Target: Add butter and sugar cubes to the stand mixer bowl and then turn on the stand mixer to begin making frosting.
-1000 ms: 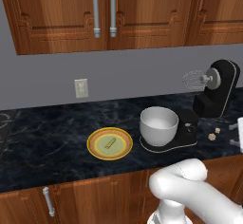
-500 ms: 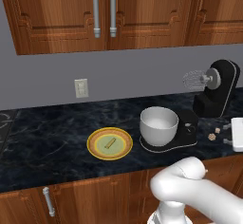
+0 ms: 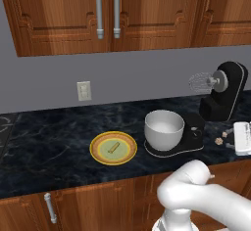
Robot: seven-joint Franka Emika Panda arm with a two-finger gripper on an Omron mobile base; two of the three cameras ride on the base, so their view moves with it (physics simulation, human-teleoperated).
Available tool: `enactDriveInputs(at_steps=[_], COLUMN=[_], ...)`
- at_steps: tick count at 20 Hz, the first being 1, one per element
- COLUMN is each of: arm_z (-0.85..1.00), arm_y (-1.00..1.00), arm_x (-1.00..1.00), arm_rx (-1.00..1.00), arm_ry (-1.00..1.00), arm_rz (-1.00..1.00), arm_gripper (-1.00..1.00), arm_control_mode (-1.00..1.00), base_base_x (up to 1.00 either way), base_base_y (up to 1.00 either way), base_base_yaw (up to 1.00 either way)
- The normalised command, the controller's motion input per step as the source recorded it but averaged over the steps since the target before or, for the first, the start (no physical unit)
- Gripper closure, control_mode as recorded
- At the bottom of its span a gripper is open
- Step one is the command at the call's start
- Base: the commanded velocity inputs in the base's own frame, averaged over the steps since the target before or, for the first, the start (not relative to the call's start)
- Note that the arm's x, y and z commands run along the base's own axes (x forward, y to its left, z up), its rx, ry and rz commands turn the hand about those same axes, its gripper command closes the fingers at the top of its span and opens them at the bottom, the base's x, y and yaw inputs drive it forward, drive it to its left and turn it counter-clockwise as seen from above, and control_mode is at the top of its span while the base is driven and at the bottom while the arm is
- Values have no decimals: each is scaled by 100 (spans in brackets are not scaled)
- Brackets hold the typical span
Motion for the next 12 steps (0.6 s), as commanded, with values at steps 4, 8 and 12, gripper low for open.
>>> enactDriveInputs(at_steps=[4,8,12], arm_z=[-23,-27,-28], arm_y=[0,-2,-11], arm_x=[30,30,24], arm_rx=[-5,-6,-5], arm_ry=[0,0,0], arm_rz=[0,0,0], arm_gripper=[-100,-100,-100], arm_control_mode=[-100,-100,-100], base_base_x=[0,0,0], base_base_y=[0,0,0], base_base_yaw=[0,0,0])
